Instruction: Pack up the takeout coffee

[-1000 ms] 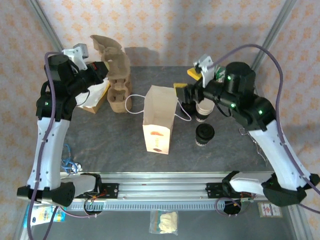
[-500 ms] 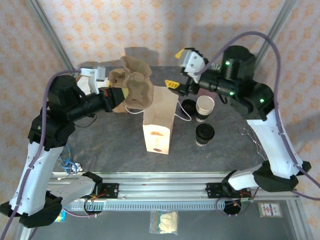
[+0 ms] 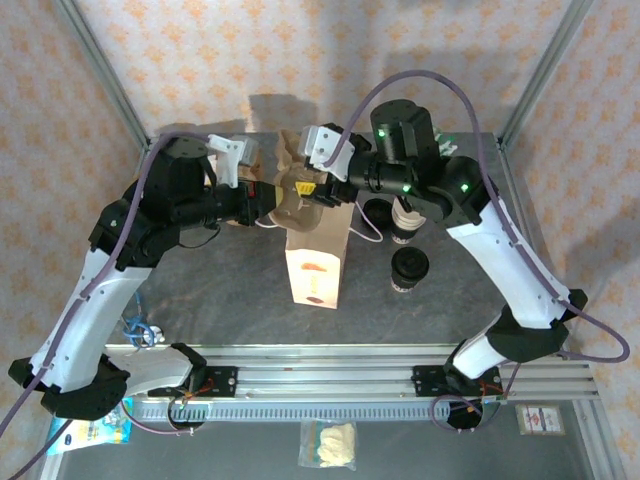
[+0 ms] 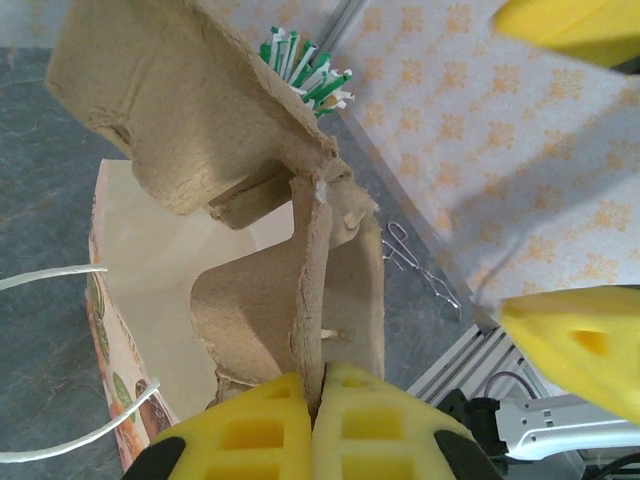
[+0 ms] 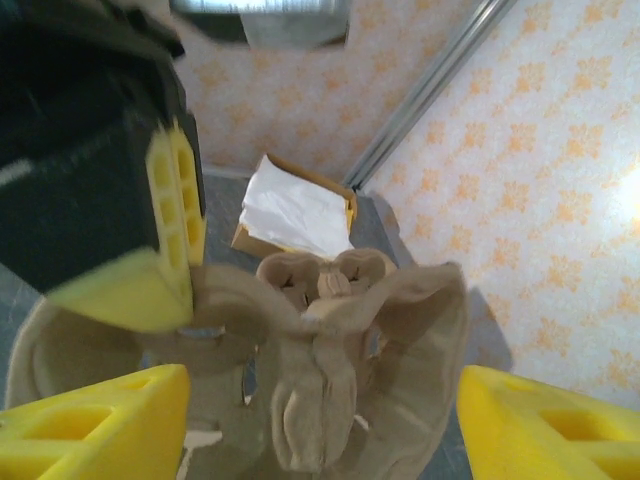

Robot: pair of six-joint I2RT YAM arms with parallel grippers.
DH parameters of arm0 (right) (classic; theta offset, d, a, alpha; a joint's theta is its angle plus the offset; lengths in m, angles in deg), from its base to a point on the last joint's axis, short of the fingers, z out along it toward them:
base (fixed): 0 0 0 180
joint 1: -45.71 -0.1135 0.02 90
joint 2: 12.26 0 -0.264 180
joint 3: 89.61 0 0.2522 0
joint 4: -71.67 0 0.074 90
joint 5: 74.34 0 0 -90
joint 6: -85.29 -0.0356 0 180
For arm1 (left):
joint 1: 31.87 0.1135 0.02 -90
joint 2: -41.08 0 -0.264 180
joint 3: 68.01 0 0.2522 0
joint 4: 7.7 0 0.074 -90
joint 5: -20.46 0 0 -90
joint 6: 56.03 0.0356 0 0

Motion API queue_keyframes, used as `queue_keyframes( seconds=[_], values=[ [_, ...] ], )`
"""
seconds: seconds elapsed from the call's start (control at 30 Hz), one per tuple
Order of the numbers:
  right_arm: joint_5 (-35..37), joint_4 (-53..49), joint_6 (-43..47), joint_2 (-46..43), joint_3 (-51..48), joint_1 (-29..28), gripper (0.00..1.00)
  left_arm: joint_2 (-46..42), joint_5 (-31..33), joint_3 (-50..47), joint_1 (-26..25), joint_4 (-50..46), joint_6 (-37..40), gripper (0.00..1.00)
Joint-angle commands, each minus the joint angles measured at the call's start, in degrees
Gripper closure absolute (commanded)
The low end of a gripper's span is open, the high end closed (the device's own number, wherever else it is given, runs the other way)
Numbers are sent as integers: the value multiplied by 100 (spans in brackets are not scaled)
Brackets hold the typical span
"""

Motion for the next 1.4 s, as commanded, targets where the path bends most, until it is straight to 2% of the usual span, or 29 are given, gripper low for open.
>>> queue_keyframes(
  seconds=[0.0,0.27,0.4,0.67,0.97,1.37],
  values=[
    [360,214,-72,-125,-307,-27,32,-20,92,276,-101,-166,233,100],
    [617,551,-168,-136,-667,-23,31,190,52,602,-176,-348,381,100],
    [525,583,-157,-90,-667,-24,32,215,95,596,-253,-380,393,100],
    [335,487,-143,-42,-744,-28,41,226,221,597,-370,-319,393,100],
    [389,680,-172,-103,-1049,-26,45,232,241,591,-458,-272,398,100],
    [346,706,-168,-65,-975,-31,55,224,302,476,-511,-121,328,100]
  ],
)
